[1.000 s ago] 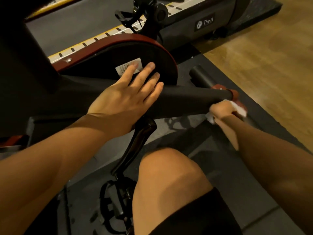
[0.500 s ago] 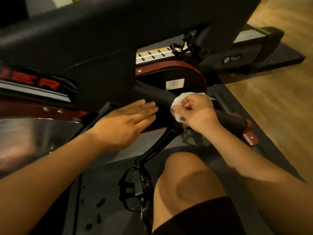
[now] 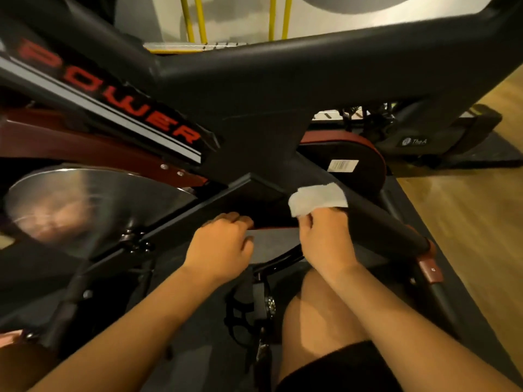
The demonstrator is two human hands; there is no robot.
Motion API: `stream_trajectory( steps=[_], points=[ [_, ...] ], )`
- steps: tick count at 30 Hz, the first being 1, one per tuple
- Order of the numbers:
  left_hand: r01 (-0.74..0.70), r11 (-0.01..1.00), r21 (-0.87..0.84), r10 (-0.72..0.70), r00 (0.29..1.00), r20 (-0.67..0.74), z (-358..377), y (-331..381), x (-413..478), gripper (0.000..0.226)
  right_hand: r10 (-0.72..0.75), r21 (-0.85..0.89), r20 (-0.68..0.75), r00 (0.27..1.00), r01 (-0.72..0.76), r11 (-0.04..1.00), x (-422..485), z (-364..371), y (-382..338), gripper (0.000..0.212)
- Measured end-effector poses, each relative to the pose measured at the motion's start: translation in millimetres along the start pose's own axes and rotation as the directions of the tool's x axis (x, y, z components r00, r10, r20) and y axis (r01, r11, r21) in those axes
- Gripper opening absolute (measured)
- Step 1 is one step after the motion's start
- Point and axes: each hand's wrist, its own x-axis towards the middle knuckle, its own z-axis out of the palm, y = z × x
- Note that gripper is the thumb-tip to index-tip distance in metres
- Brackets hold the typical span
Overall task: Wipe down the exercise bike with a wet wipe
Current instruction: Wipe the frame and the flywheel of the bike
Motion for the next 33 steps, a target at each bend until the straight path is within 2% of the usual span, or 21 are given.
stream_trajectory(
  steps=[2,4,7,8,9,10,11,13,14,15,16,17,19,20,21,22,24,27,28,30,33],
  points=[
    [0.055,0.991,-0.122,-0.054,0.998,0.009,-8.2,-18.8,3.4,0.037,0.238,0.144,0.065,0.969,-0.245,0.959,-2.1,13.1,-14.2,0.027],
    [0.08,0.978,-0.192,-0.068,0.995,0.07,-14.8,-30.0,9.3,0.032,0.418,0.125,0.132,0.899,-0.434,0.892,5.3,23.2,-22.5,0.028],
    [0.078,0.973,-0.217,-0.065,0.995,0.07,-20.9,-34.9,20.7,0.015,0.537,0.265,0.268,0.8,-0.597,0.757,9.0,49.5,-48.7,0.02],
    [0.07,0.968,-0.24,-0.057,0.996,0.062,-23.1,-35.5,23.8,0.013,0.54,0.444,0.33,0.774,-0.633,0.635,9.1,62.0,-54.7,0.021],
    [0.06,0.966,-0.252,-0.042,0.996,0.078,-25.5,-35.7,25.9,0.014,0.584,0.533,0.403,0.704,-0.7,0.475,8.0,73.8,-58.2,0.025],
    [0.051,0.966,-0.252,-0.023,0.993,0.113,-28.2,-35.8,27.6,0.017,0.563,0.513,0.513,0.648,-0.757,0.403,4.7,81.9,-65.2,0.024],
    [0.043,0.967,-0.253,-0.003,0.988,0.157,-31.1,-36.5,28.4,0.018,0.572,0.551,0.527,0.628,-0.765,0.332,4.4,86.1,-66.0,0.024],
    [0.056,0.954,-0.295,0.02,0.968,0.249,-37.4,-41.0,28.7,0.021,0.614,0.703,0.512,0.601,-0.704,0.103,5.2,82.0,-65.8,0.029],
    [0.077,0.939,-0.335,0.024,0.958,0.287,-40.1,-44.0,28.6,0.024,0.643,0.739,0.463,0.61,-0.667,0.1,6.2,73.5,-60.6,0.024],
    [0.097,0.922,-0.375,0.025,0.951,0.308,-41.4,-46.7,28.8,0.025,0.663,0.756,0.489,0.566,-0.654,0.0,7.7,64.6,-55.5,0.02],
    [0.106,0.907,-0.408,0.027,0.951,0.308,-41.9,-49.4,29.6,0.024,0.704,0.765,0.428,0.567,-0.642,0.052,7.9,56.5,-48.5,0.019],
    [0.108,0.898,-0.427,0.028,0.954,0.299,-42.0,-52.0,31.2,0.022,0.751,0.777,0.39,0.533,-0.629,0.043,13.9,49.8,-48.7,0.015],
    [0.11,0.895,-0.432,0.021,0.957,0.288,-42.0,-52.9,33.4,0.02,0.698,0.778,0.373,0.611,-0.616,0.124,15.0,58.8,-43.6,0.005],
    [0.105,0.902,-0.419,0.019,0.96,0.28,-42.1,-51.8,34.8,0.019,0.701,0.807,0.445,0.558,-0.589,-0.043,15.4,67.3,-46.8,0.007],
    [0.095,0.912,-0.4,0.015,0.965,0.263,-42.2,-50.3,36.0,0.019,0.691,0.816,0.461,0.557,-0.572,-0.083,13.5,79.4,-52.9,0.013],
    [0.089,0.921,-0.378,0.007,0.969,0.246,-42.0,-49.6,37.1,0.018,0.661,0.765,0.578,0.478,-0.599,-0.236,15.6,94.3,-56.0,0.018],
    [0.081,0.932,-0.352,0.001,0.975,0.224,-41.5,-48.9,39.0,0.019,0.595,0.688,0.678,0.431,-0.657,-0.308,18.3,114.8,-74.3,0.026],
    [0.065,0.936,-0.347,0.011,0.977,0.214,-39.7,-50.8,40.0,0.018,0.537,0.634,0.725,0.432,-0.723,-0.275,19.3,116.6,-71.9,0.024],
    [0.066,0.933,-0.355,0.011,0.978,0.209,-39.0,-51.4,40.2,0.017,0.558,0.636,0.705,0.439,-0.739,-0.222,18.1,106.5,-66.0,0.025],
    [0.084,0.919,-0.386,-0.001,0.978,0.21,-37.5,-51.5,39.8,0.016,0.597,0.71,0.636,0.488,-0.674,-0.206,19.7,86.7,-47.4,0.028],
    [0.115,0.893,-0.435,-0.029,0.98,0.199,-35.0,-50.7,37.8,0.016,0.605,0.852,0.493,0.625,-0.489,-0.189,10.1,47.2,-35.9,0.042]
  ],
)
